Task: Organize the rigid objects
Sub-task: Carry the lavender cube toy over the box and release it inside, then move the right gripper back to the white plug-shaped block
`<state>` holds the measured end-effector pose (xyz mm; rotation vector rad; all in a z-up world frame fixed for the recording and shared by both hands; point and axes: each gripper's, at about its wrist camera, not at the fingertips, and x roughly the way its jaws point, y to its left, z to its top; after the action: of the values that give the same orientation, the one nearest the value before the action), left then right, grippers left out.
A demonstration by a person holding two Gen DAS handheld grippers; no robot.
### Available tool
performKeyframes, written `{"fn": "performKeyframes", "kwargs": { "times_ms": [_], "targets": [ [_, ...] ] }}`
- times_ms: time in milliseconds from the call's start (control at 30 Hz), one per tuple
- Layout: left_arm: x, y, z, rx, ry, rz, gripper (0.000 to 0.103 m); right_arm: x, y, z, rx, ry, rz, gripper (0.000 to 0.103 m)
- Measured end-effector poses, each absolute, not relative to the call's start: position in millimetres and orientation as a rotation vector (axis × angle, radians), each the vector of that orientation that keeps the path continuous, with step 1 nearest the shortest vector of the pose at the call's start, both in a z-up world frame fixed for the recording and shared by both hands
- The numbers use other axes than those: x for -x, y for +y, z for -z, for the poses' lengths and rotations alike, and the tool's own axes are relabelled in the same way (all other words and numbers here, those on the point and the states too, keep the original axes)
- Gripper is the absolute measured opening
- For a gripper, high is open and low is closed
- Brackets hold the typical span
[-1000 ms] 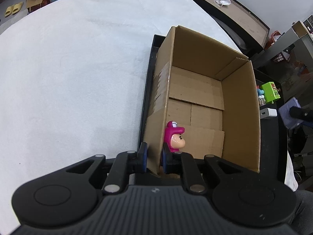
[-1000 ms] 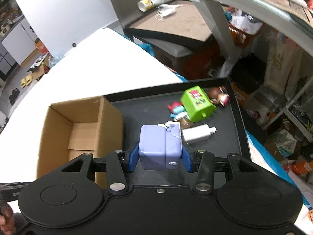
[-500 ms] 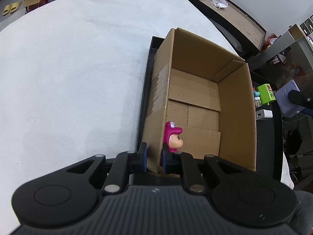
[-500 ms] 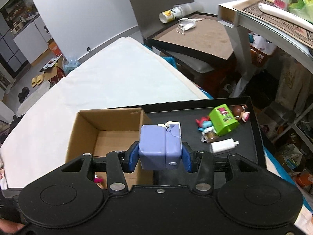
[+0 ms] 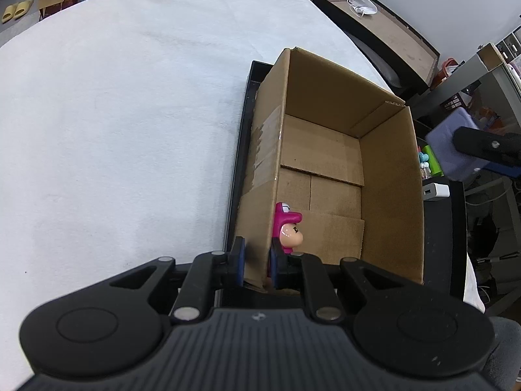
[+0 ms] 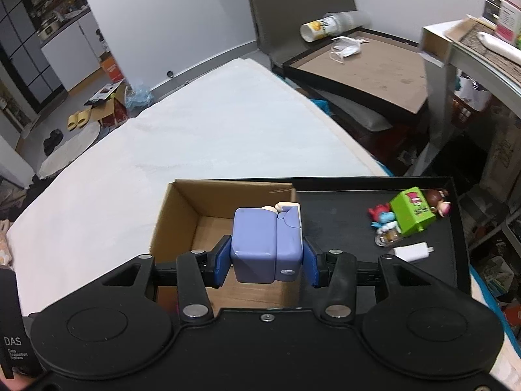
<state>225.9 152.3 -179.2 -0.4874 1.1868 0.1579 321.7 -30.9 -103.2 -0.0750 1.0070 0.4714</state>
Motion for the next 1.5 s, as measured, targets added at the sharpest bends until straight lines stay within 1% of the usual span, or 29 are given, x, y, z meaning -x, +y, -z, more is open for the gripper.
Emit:
{"fn": "performKeyframes", "kwargs": {
  "times_ms": [467,867,967,1033,1100,1333,1467,1500],
  "targets": [
    [-225,158,182,0.509,1.184,-0.141,0.014,-316,21,124,0.128,1.058,-0.533,0.044],
    [-225,161,184,0.524,1.183,-0.139,0.014,-322,49,116,0.113,1.021,-0.589,0.045],
    [-225,161,184,0.521,1.183,-0.140,0.014,-323,49,112,0.113,0.998,-0.584,0.046],
    [-225,161,184,0.515,1.181,-0.155,0.013,-325,46,112,0.107,1.007,-0.585,0.047],
    [-225,162,185,0.534,1.179,-0.134,0.014,-325,42,112,0.108,1.013,-0.578,0.047],
    [-227,161,184,0.525,1.181,-0.142,0.014,-326,23,118,0.092,1.037,-0.550,0.052],
    [-228,159,185,0.520,1.181,-0.145,0.014,-327,8,121,0.082,1.053,-0.532,0.052],
    [-229,159,185,0.518,1.181,-0.147,0.014,-326,4,120,0.079,1.053,-0.526,0.055]
  ]
}}
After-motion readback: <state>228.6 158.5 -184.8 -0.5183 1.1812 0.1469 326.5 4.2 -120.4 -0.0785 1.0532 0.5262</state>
